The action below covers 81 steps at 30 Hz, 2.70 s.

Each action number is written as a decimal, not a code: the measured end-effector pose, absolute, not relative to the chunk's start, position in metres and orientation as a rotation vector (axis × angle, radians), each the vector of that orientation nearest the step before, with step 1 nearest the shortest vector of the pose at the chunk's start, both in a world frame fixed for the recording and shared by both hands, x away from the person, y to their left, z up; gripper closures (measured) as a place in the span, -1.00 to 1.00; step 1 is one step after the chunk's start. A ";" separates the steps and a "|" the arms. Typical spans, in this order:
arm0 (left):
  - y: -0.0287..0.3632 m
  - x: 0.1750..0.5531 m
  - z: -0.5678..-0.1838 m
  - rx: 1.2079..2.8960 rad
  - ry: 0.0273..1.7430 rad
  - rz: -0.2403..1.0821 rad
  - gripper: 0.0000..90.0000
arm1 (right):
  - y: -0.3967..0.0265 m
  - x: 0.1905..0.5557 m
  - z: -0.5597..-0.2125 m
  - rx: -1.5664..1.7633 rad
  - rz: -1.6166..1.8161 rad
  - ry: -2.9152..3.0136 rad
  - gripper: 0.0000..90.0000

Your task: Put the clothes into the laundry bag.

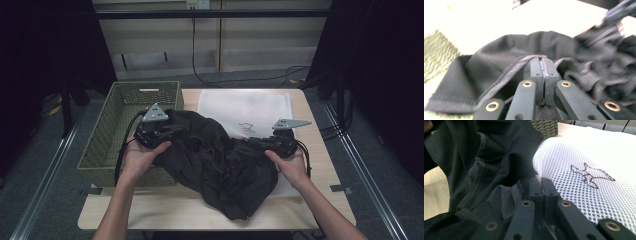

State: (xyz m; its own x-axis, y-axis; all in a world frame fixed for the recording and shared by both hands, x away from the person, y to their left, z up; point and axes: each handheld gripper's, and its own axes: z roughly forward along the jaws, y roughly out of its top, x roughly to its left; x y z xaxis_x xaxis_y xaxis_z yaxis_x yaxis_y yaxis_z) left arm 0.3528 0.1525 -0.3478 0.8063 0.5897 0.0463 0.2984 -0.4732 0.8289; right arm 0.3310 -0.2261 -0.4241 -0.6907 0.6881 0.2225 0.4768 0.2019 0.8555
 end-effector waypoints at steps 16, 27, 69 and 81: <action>0.035 0.331 -0.332 2.014 0.320 0.213 0.98 | -0.227 0.331 -0.425 1.124 1.503 2.264 0.97; -0.029 0.328 -0.416 2.158 0.288 0.032 0.97 | -0.234 0.332 -0.421 1.130 1.535 2.239 0.97; 0.054 0.320 -0.383 1.877 0.316 0.176 -0.18 | -0.225 0.331 -0.434 1.139 1.483 2.277 0.97; 0.054 0.365 -0.429 2.062 0.592 0.191 -0.92 | -0.226 0.331 -0.434 1.139 1.488 2.272 0.97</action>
